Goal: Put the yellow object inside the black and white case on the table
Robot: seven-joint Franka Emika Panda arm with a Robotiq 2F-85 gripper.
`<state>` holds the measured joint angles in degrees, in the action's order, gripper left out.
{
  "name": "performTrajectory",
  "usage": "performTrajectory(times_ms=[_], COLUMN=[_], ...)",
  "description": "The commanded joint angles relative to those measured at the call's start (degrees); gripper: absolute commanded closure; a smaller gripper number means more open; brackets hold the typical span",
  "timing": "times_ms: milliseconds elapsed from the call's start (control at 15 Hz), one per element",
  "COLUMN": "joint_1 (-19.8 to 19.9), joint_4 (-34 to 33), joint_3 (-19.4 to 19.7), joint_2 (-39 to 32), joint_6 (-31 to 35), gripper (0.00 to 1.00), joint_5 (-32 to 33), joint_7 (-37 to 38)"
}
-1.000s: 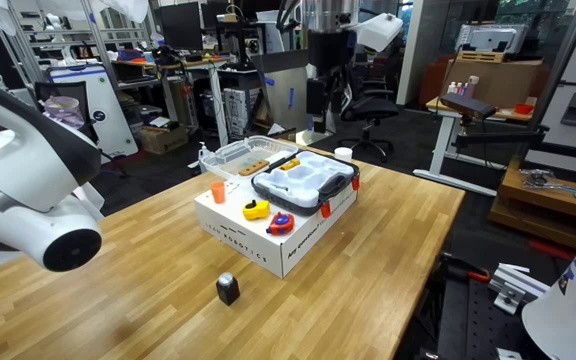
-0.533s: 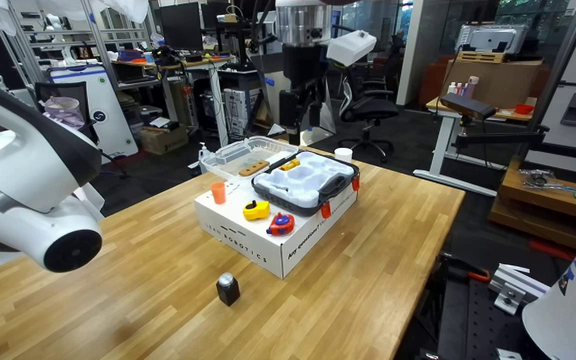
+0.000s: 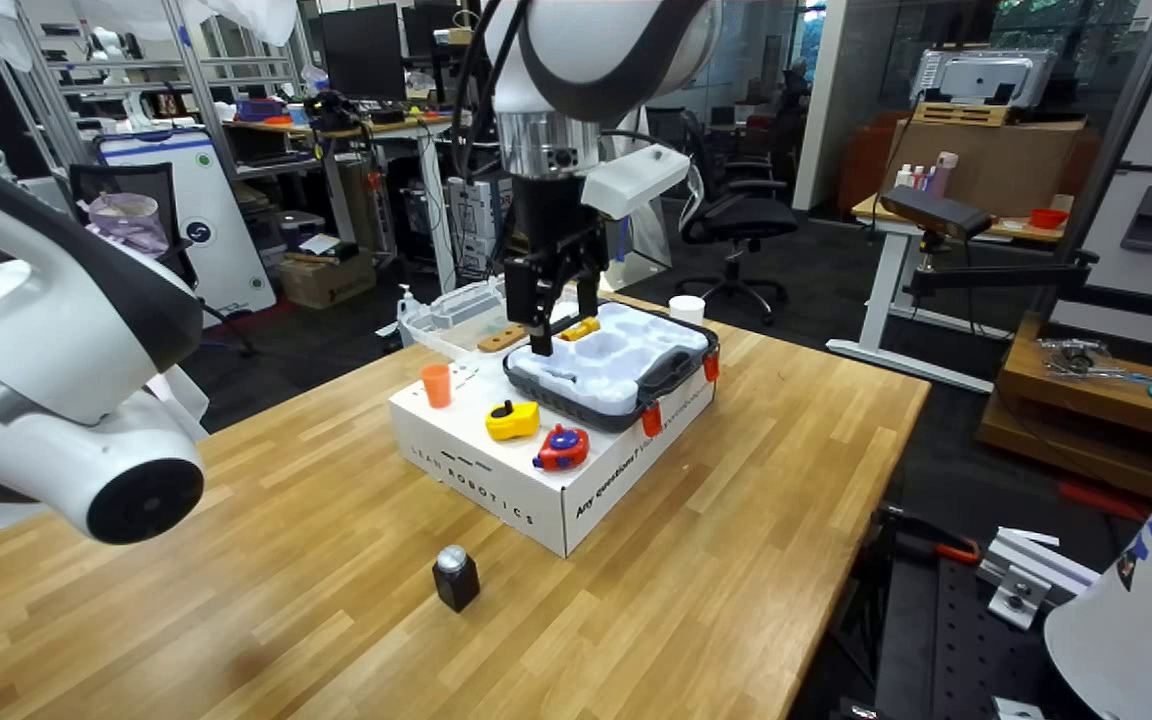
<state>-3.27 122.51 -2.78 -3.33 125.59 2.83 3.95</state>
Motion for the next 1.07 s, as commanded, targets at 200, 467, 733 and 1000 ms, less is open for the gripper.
performTrajectory(times_ms=[200,467,733,1000], joint_1=[-0.01,-0.02,-0.25,-0.33], joint_4=[-1.41,-1.5,-5.24,-10.05], joint_3=[0.0,0.1,0.14,-0.22], joint_2=[-1.33,-1.31,-3.3,-8.26], joint_6=[0.01,0.87,1.72,0.75], gripper=[0.0,0.0,0.0,0.0], joint_5=[0.0,0.72,5.25,4.23], joint_7=[0.01,0.57,-0.32,-3.12])
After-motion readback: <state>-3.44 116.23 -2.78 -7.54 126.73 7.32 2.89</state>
